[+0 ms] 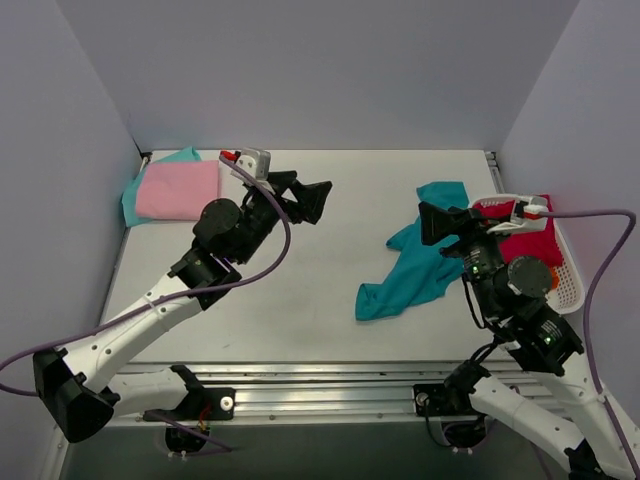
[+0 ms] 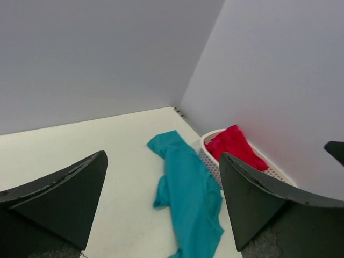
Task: Fold and stack the t-shirts
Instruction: Flatten the tshirt out
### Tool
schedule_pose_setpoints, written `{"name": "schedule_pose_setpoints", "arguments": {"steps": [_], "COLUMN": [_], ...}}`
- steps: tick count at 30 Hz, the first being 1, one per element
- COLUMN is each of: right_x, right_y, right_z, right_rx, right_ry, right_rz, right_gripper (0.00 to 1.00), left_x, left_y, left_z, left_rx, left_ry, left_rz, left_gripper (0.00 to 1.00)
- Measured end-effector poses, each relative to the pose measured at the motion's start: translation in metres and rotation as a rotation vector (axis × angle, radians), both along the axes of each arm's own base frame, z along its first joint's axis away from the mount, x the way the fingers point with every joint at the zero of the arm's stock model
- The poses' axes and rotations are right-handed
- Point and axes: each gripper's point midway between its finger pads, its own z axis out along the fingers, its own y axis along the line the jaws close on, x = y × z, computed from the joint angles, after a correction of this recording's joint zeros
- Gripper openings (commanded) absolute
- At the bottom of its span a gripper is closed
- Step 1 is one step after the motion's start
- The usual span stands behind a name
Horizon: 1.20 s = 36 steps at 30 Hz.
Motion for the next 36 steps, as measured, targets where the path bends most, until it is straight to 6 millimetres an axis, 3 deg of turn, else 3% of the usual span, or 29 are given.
{"name": "schedule_pose_setpoints", "arguments": {"steps": [4, 6, 9, 12, 14, 18, 20, 23, 27, 31, 36], "right_x": [0.027, 0.050, 0.076, 0.082, 0.082, 0.100, 0.112, 0.124, 0.129, 0.135, 0.137], "right_y": [0.012, 0.023, 0.036, 0.031, 0.016, -0.028, -0.051, -0.073, -0.088, -0.094, -0.107], "right_z": [-0.031, -0.066, -0.132, -0.207, -0.231, -0.242, -0.250, -0.276, -0.298, -0.294, -0.291], "right_rx": [-0.032, -0.067, -0.134, -0.211, -0.217, -0.148, -0.123, -0.125, -0.122, -0.092, -0.070], "right_ry": [0.088, 0.182, 0.329, 0.479, 0.531, 0.559, 0.575, 0.641, 0.698, 0.677, 0.672], "right_rz": [-0.047, -0.088, -0.140, -0.207, -0.264, -0.410, -0.483, -0.542, -0.565, -0.571, -0.596], "right_gripper": [0.66, 0.66, 0.66, 0.66, 0.66, 0.66, 0.66, 0.66, 0.66, 0.65, 0.65], "left_x": [0.033, 0.059, 0.114, 0.164, 0.184, 0.194, 0.190, 0.195, 0.208, 0.191, 0.153], "left_y": [0.018, 0.024, 0.012, -0.020, -0.048, -0.088, -0.097, -0.116, -0.147, -0.161, -0.176], "left_z": [-0.029, -0.042, -0.085, -0.152, -0.207, -0.310, -0.338, -0.342, -0.302, -0.288, -0.309], "left_rx": [0.026, 0.021, 0.054, 0.118, 0.165, 0.212, 0.214, 0.181, 0.097, 0.073, 0.124], "left_ry": [0.043, 0.068, 0.155, 0.274, 0.369, 0.562, 0.635, 0.671, 0.605, 0.595, 0.687], "left_rz": [0.112, 0.145, 0.123, 0.035, -0.049, -0.202, -0.252, -0.334, -0.461, -0.554, -0.652], "left_gripper": [0.94, 0.98, 0.92, 0.91, 0.92, 0.92, 0.92, 0.92, 0.95, 0.96, 0.96]}}
